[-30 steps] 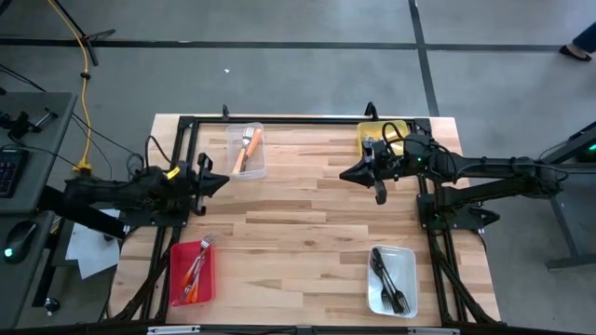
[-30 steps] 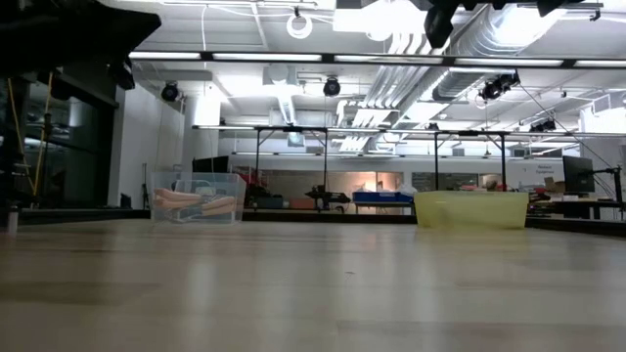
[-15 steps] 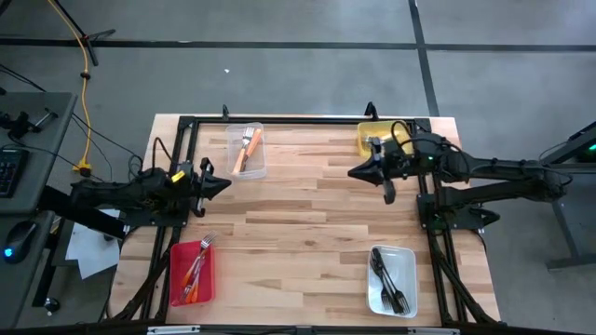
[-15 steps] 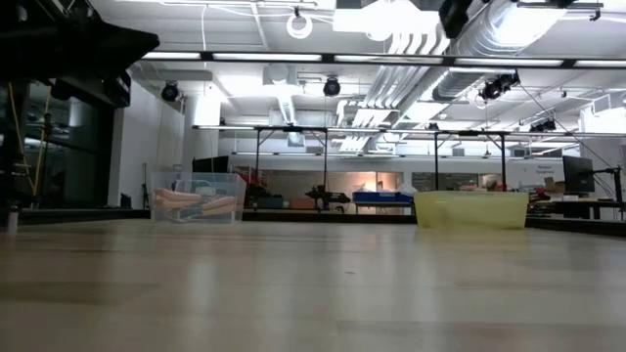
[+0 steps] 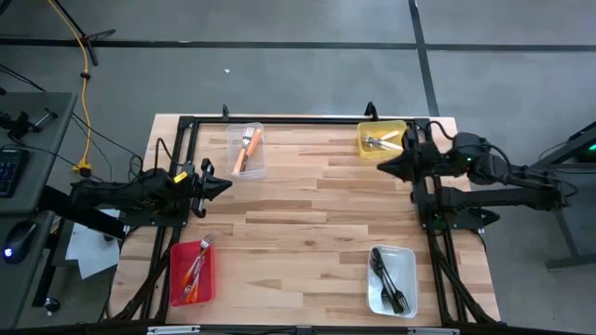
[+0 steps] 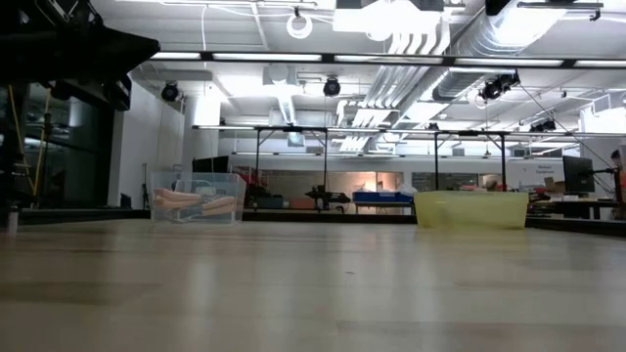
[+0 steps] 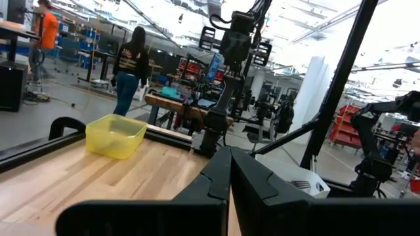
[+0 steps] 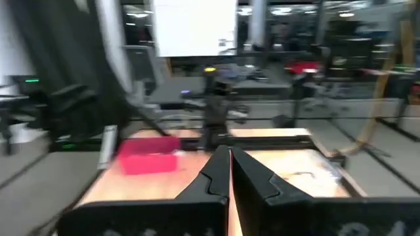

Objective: Sort silverware by color (type)
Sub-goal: Return to Home Position

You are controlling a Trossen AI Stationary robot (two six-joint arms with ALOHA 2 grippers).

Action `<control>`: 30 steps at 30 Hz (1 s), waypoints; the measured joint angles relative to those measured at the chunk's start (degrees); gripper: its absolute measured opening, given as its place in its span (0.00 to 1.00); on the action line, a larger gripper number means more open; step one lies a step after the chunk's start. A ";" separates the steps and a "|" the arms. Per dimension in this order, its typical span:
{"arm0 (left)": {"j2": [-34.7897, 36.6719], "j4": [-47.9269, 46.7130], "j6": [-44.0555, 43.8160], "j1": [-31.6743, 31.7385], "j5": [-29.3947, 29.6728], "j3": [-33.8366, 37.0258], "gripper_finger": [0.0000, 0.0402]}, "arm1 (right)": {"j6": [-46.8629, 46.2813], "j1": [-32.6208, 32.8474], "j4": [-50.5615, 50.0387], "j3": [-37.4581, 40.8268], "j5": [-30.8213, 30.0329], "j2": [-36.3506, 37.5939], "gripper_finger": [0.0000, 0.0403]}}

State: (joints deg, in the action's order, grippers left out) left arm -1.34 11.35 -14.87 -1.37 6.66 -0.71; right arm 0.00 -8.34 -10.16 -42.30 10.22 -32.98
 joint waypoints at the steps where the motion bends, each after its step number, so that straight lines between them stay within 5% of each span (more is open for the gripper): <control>1: -0.02 -0.01 0.00 0.00 0.00 0.00 0.00 | 0.07 0.20 0.81 0.00 -1.34 -0.71 0.00; 9: -0.01 0.01 0.00 0.00 -0.03 0.00 0.00 | 0.06 5.81 23.05 15.51 -8.64 -0.22 0.00; 18: 0.00 0.01 0.01 0.00 -0.04 0.00 0.00 | 0.22 3.82 1.53 19.66 -8.35 22.68 0.00; 23: -0.02 0.01 0.00 -0.02 -0.04 0.00 0.00 | -5.15 4.99 10.54 31.20 -7.58 30.88 0.00; 30: 0.00 0.03 0.02 0.00 -0.04 0.00 0.00 | -5.08 6.73 18.34 41.15 -8.72 32.78 0.00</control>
State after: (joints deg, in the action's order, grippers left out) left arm -1.34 11.38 -14.85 -1.37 6.61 -0.71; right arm -5.08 -1.61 8.18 -1.16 1.50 -0.21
